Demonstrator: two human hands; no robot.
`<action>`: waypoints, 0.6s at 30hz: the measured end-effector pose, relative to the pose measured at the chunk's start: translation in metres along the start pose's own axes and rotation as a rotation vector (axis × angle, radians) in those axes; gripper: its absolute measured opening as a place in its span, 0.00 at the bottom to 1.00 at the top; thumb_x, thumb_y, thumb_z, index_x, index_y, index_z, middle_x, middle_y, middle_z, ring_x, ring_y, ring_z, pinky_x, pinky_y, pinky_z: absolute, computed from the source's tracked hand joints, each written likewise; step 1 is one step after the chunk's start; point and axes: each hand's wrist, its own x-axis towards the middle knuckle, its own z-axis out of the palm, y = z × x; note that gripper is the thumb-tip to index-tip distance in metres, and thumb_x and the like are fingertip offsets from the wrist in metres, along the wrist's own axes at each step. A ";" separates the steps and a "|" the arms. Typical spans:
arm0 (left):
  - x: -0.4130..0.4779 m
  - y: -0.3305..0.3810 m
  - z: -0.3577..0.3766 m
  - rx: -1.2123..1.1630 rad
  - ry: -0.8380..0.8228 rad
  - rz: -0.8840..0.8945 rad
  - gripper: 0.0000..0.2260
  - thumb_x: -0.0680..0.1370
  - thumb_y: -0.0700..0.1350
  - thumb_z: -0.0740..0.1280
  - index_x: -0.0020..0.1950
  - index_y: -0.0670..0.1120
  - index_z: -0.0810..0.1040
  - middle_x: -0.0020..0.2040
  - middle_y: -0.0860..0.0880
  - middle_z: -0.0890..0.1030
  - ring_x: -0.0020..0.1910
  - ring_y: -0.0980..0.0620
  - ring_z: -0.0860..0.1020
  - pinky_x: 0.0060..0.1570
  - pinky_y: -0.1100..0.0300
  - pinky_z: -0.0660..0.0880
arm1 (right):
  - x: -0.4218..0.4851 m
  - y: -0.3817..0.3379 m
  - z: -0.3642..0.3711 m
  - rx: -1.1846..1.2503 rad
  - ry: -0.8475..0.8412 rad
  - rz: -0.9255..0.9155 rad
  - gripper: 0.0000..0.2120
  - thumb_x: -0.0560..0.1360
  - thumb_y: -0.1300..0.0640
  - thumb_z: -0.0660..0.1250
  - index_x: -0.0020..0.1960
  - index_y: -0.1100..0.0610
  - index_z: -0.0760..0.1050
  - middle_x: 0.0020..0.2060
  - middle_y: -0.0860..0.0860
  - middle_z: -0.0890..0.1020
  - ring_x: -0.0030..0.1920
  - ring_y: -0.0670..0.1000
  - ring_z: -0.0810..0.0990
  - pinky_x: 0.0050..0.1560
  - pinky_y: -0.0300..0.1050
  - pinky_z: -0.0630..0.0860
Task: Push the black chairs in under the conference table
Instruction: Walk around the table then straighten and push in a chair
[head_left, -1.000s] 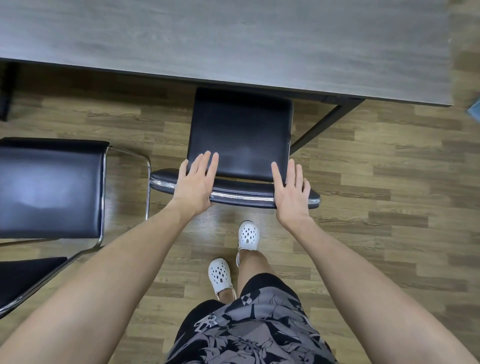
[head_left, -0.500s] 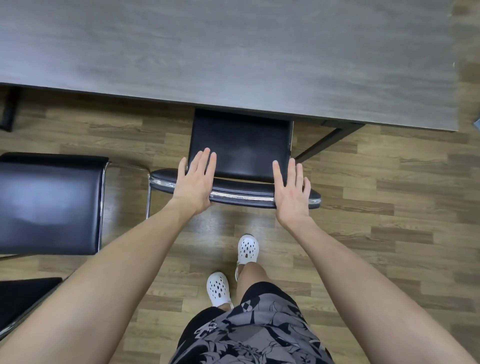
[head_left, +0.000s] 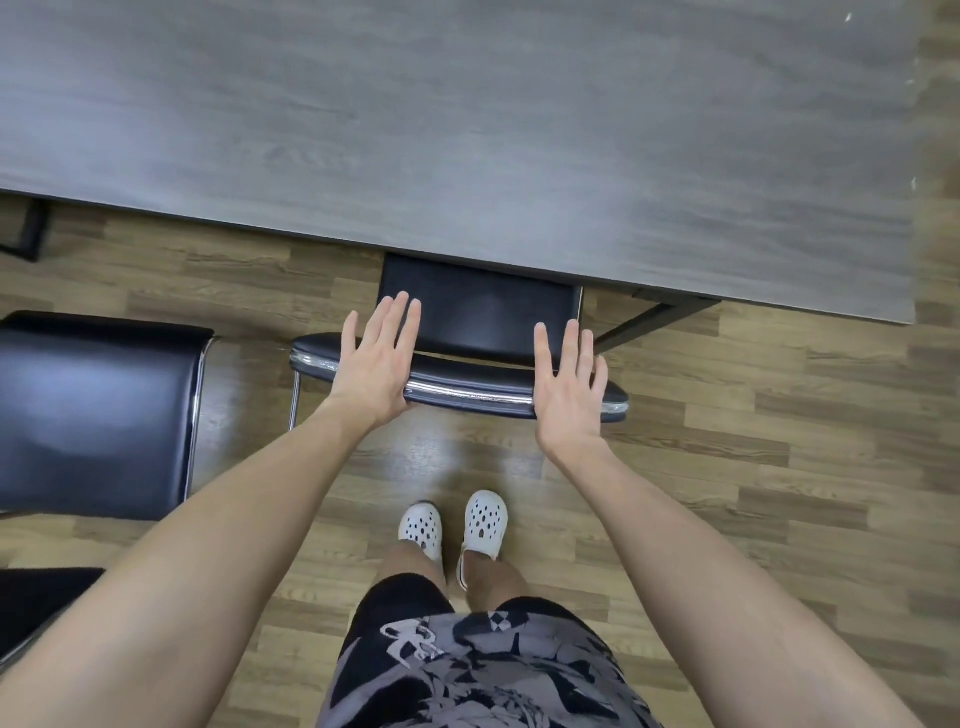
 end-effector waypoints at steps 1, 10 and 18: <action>0.003 0.000 -0.001 0.006 -0.001 -0.001 0.54 0.70 0.49 0.75 0.78 0.43 0.35 0.80 0.46 0.41 0.79 0.47 0.41 0.74 0.42 0.44 | 0.003 0.001 -0.001 0.005 0.003 0.001 0.50 0.69 0.73 0.62 0.77 0.54 0.33 0.76 0.64 0.39 0.76 0.64 0.40 0.74 0.60 0.46; 0.031 -0.004 -0.018 -0.005 0.019 0.014 0.52 0.71 0.45 0.73 0.79 0.43 0.36 0.80 0.46 0.39 0.79 0.48 0.40 0.74 0.41 0.43 | 0.034 0.005 -0.011 -0.009 0.033 0.000 0.51 0.70 0.73 0.64 0.78 0.54 0.33 0.76 0.64 0.39 0.76 0.64 0.39 0.74 0.59 0.46; 0.059 -0.011 -0.033 -0.017 0.021 0.023 0.55 0.69 0.47 0.75 0.78 0.44 0.34 0.80 0.45 0.39 0.79 0.47 0.40 0.74 0.42 0.42 | 0.063 0.005 -0.018 -0.008 0.073 0.012 0.50 0.69 0.74 0.63 0.78 0.54 0.35 0.77 0.63 0.41 0.76 0.64 0.41 0.74 0.62 0.45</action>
